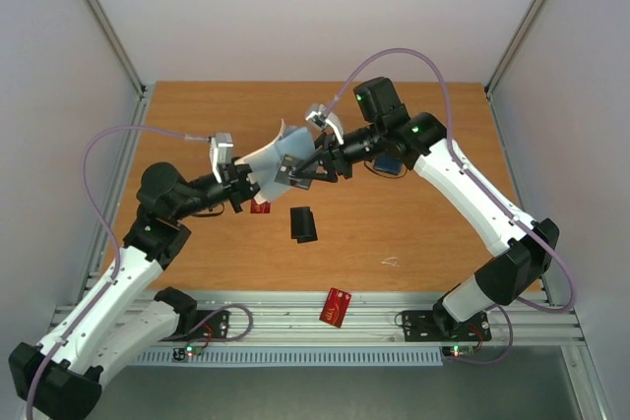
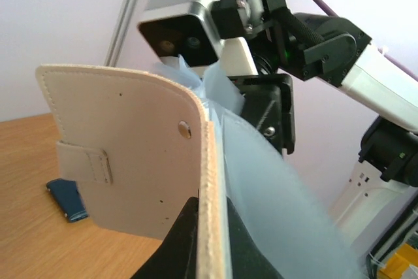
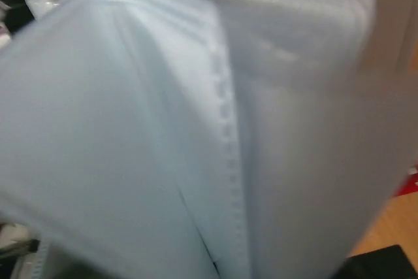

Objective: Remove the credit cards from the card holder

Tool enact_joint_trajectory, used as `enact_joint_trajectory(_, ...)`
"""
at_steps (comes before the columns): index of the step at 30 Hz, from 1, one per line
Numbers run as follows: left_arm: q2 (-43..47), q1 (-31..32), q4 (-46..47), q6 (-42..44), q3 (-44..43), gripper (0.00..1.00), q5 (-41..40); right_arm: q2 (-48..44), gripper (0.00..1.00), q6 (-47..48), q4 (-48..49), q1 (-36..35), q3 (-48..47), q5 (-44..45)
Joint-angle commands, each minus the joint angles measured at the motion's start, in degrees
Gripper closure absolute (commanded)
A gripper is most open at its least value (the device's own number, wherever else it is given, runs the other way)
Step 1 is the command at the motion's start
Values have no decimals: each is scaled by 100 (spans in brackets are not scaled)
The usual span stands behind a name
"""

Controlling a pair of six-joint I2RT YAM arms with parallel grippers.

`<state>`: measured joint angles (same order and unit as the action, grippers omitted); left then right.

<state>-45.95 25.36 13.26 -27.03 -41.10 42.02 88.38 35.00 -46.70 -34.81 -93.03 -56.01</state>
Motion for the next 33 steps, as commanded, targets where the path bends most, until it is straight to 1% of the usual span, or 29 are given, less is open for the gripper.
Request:
enact_joint_trajectory(1, -73, -49, 493, -166, 12, 100, 26, -48, 85, -500, 360, 23, -125, -899)
enact_joint_trajectory(2, -86, -49, 477, -163, 3, 100, 7, -41, 94, -590, 420, 23, -142, -983)
enact_joint_trajectory(3, -87, -49, 454, -163, -10, 100, -25, -47, 98, -622, 447, 25, -140, -1024)
enact_joint_trajectory(6, -46, -56, 273, -140, -6, 100, -285, -164, 99, -567, 404, 28, -66, -956)
enact_joint_trajectory(7, -10, -69, 190, -116, 9, 98, -383, -230, 99, -487, 331, 44, -54, -934)
enact_joint_trajectory(8, 31, -93, 64, -70, 17, 86, -497, -276, 99, -400, 232, 74, -49, -910)
enact_joint_trajectory(9, 80, -131, -97, -1, 18, 63, -535, -311, 99, -312, 26, 116, -63, -896)
enact_joint_trajectory(11, 213, -224, -558, 482, -17, 47, -541, -386, 99, -21, -432, 216, -159, -870)
enact_joint_trajectory(12, 298, -292, -850, 911, -64, 43, -623, -411, 99, 188, -784, 246, -256, -779)
enact_joint_trajectory(13, 377, -347, -1195, 1528, -128, 41, -776, -402, 99, 440, -1168, 254, -414, -582)
enact_joint_trajectory(15, 408, -580, -1822, 2222, -333, 36, -1095, -307, 99, 856, -2093, 256, -795, -41)
enact_joint_trajectory(16, 367, -776, -2058, 2404, -490, 33, -1125, -244, 99, 1029, -2512, 256, -982, 208)
enact_joint_trajectory(17, 294, -984, -2313, 2560, -647, 31, -1060, -186, 99, 1158, -2868, 255, -1121, 456)
enact_joint_trajectory(19, 171, -1410, -2467, 2560, -885, 29, -685, -161, 99, 1270, -3259, 243, -1229, 909)
enact_joint_trajectory(21, 33, -1720, -2473, 2405, -1034, 28, -210, -179, 99, 1342, -3472, 232, -1218, 1354)
enact_joint_trajectory(23, -116, -1940, -2265, 2132, -1125, 28, 350, -188, 99, 1413, -3598, 218, -1223, 1632)
enact_joint_trajectory(25, -255, -2007, -1714, 1484, -1118, 28, 1148, -176, 99, 1473, -3650, 158, -1263, 1692)
enact_joint_trajectory(26, -334, -1992, -1116, 1172, -1051, 29, 1712, -166, 99, 1507, -3662, 104, -1291, 1694)
enact_joint_trajectory(27, -465, -1884, -463, 545, -936, 30, 2417, -145, 99, 1531, -3669, 32, -1326, 1705)
enact_joint_trajectory(28, -521, -1689, -118, 227, -868, 32, 2790, -112, 99, 1549, -3682, -44, -1382, 1731)
enact_joint_trajectory(29, -527, -1452, -420, 103, -914, 33, 2987, -66, 99, 1579, -3702, -131, -1457, 1760)
enact_joint_trajectory(30, -525, -1193, -964, 544, -997, 33, 3064, -14, 99, 1606, -3739, -241, -1542, 1825)
enact_joint_trajectory(31, -536, -1072, -1553, 862, -1064, 32, 3107, 64, 99, 1650, -3789, -355, -1647, 1910)
enact_joint_trajectory(32, -566, -1025, -1825, 1174, -1089, 32, 3121, 142, 99, 1695, -3866, -499, -1753, 1998)
enact_joint_trajectory(33, -617, -1009, -1917, 1279, -1099, 30, 3084, 227, 99, 1752, -3942, -625, -1874, 2056)
